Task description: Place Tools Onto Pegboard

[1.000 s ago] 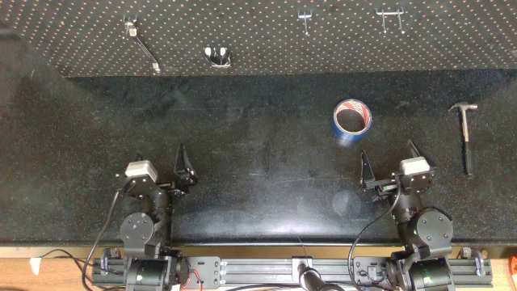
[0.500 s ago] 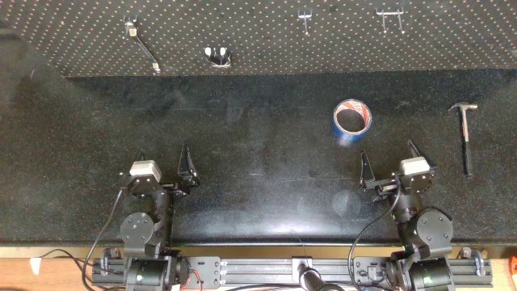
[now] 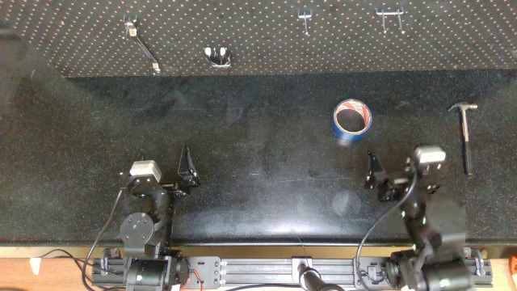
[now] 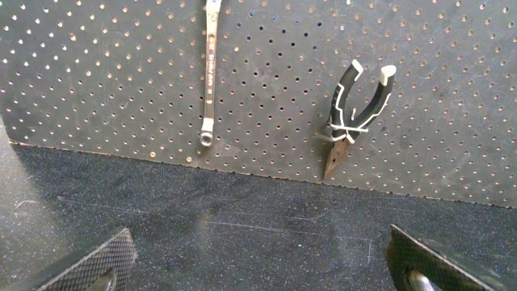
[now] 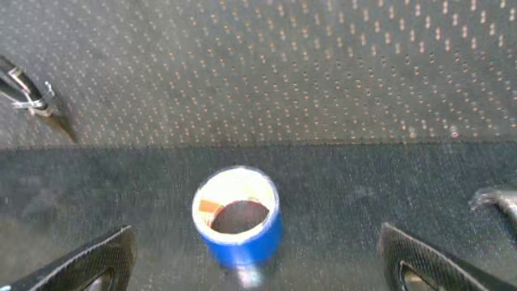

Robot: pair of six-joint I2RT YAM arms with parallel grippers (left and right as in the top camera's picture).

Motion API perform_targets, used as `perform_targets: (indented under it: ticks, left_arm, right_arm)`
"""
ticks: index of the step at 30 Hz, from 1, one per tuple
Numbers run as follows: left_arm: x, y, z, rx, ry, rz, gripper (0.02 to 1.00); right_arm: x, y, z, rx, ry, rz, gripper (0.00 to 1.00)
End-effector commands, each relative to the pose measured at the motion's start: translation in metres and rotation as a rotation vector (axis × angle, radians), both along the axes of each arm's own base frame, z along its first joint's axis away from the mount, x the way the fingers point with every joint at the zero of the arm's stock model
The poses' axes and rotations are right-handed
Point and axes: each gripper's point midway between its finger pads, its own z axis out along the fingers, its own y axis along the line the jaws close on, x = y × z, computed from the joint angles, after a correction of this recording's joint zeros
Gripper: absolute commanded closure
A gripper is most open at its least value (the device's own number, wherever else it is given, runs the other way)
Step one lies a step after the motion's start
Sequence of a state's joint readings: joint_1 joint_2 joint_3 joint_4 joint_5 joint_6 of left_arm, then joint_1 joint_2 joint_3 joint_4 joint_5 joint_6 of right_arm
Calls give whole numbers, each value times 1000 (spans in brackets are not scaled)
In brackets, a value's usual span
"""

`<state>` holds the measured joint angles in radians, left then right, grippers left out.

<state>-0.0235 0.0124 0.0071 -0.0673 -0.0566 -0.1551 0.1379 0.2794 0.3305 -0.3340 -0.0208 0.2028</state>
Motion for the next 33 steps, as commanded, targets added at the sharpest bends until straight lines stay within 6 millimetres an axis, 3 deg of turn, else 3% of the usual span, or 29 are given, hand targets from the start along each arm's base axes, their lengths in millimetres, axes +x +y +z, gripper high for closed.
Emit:
perform_targets:
  ticks: [1, 4, 7, 10, 12, 17, 23, 24, 25, 26, 27, 28, 31, 33]
  left_arm:
    - [0, -4, -1, 13, 2, -22, 23]
    - [0, -4, -1, 13, 2, -22, 23]
    - [0, -4, -1, 13, 2, -22, 23]
    - [0, -4, -1, 13, 2, -22, 23]
    - [0, -4, -1, 13, 2, -22, 23]
    - [0, -4, -1, 13, 2, -22, 23]
    - [0, -4, -1, 13, 2, -22, 23]
    - [0, -4, -1, 13, 2, -22, 23]
    - [0, -4, -1, 13, 2, -22, 20]
    - [0, -4, -1, 13, 2, -22, 23]
    - [0, -4, -1, 13, 2, -22, 23]
    - [0, -4, -1, 13, 2, -22, 23]
    - [0, -4, -1, 13, 2, -22, 23]
    - [0, -4, -1, 13, 2, -22, 23]
  right_arm:
    - [31, 18, 41, 51, 199, 13, 25]
    - [65, 41, 35, -3, 418, 51, 25]
    - [95, 58, 4, -37, 581, 74, 25]
    - [112, 70, -33, -39, 703, 103, 25]
    - [119, 77, -64, -42, 795, 118, 25]
    - [118, 81, -106, -96, 904, 143, 25]
    - [113, 96, -132, -151, 957, 199, 1]
    - [112, 96, -133, -154, 960, 201, 123]
    - [113, 95, -134, -162, 960, 198, 334]
    - [113, 93, -135, -169, 961, 191, 367]
    - [113, 92, -136, -173, 964, 188, 553]
    - [113, 90, -137, -181, 967, 180, 879]
    - [114, 91, -130, -187, 944, 192, 923]
    - [117, 92, -101, -169, 866, 195, 925]
